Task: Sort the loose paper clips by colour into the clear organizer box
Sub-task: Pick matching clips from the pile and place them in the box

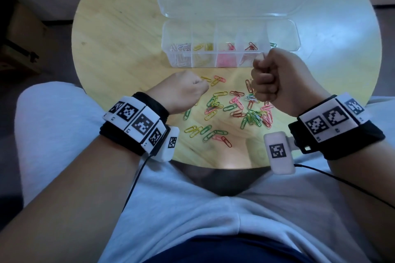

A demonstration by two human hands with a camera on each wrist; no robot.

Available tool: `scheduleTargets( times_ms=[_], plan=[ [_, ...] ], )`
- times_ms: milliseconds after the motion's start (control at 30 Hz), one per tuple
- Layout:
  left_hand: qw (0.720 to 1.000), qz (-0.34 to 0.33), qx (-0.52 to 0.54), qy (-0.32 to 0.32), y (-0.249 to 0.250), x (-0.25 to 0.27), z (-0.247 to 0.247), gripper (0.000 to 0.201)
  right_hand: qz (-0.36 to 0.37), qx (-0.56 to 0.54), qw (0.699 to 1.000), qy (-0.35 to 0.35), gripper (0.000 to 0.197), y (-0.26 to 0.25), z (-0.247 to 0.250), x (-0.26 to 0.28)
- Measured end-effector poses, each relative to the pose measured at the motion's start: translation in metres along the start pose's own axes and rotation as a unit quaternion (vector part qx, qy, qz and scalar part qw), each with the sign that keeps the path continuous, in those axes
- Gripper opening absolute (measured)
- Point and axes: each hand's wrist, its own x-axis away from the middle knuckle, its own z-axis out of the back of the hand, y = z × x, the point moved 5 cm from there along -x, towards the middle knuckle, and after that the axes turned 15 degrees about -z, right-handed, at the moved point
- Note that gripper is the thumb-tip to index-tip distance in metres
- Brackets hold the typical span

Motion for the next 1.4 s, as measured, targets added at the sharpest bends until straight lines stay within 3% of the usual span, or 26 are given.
scheduleTargets(
  times_ms=[67, 100, 167, 233, 567, 667, 833, 900, 967, 1100, 1167, 1267, 1400],
  plan=[
    [1.0, -0.005, 0.001, -0.006, 0.0, 0.001, -0.001, 0.05, 0.029, 0.119, 0.99, 0.073, 0.028, 0.0, 0.003, 0.0],
    [1.0, -0.006, -0.002, -0.008, 0.0, 0.001, -0.002, 0.051, 0.049, 0.238, 0.963, 0.118, 0.028, 0.001, 0.003, 0.001],
    [1.0, -0.009, -0.009, -0.009, 0.002, 0.002, -0.002, 0.051, 0.068, 0.46, 0.869, 0.166, 0.022, 0.007, 0.0, 0.001],
    [1.0, -0.013, -0.014, -0.008, 0.002, 0.002, -0.002, 0.051, 0.065, 0.556, 0.812, 0.165, 0.018, 0.014, -0.002, 0.002],
    [1.0, -0.005, -0.016, -0.021, 0.002, 0.002, -0.006, 0.053, 0.061, 0.616, 0.768, 0.165, 0.01, 0.022, -0.016, 0.0],
    [0.999, -0.007, -0.021, -0.024, 0.003, 0.002, -0.007, 0.054, 0.061, 0.642, 0.745, 0.17, 0.013, 0.026, -0.022, -0.003],
    [0.999, -0.002, -0.03, -0.035, 0.003, 0.002, -0.01, 0.054, 0.053, 0.652, 0.735, 0.177, 0.018, 0.03, -0.023, -0.006],
    [0.999, 0.004, -0.035, -0.036, 0.002, 0.002, -0.011, 0.054, 0.057, 0.644, 0.742, 0.175, 0.019, 0.028, -0.022, -0.004],
    [0.999, 0.003, -0.033, -0.035, 0.001, 0.002, -0.01, 0.054, 0.063, 0.612, 0.771, 0.165, 0.021, 0.024, -0.019, 0.0],
    [0.999, 0.0, -0.031, -0.036, 0.001, 0.002, -0.01, 0.051, 0.026, 0.397, 0.909, 0.126, 0.029, 0.01, -0.005, 0.004],
    [0.999, 0.006, -0.031, -0.037, 0.0, 0.002, -0.01, 0.049, 0.016, 0.28, 0.954, 0.11, 0.032, 0.006, 0.0, 0.005],
    [0.999, 0.01, -0.034, -0.037, 0.0, 0.003, -0.01, 0.045, 0.003, 0.176, 0.98, 0.095, 0.033, 0.005, 0.004, 0.005],
    [1.0, 0.019, -0.015, -0.017, 0.002, 0.005, -0.007, 0.042, -0.008, 0.114, 0.992, 0.062, 0.025, 0.009, 0.006, 0.004]
  ],
)
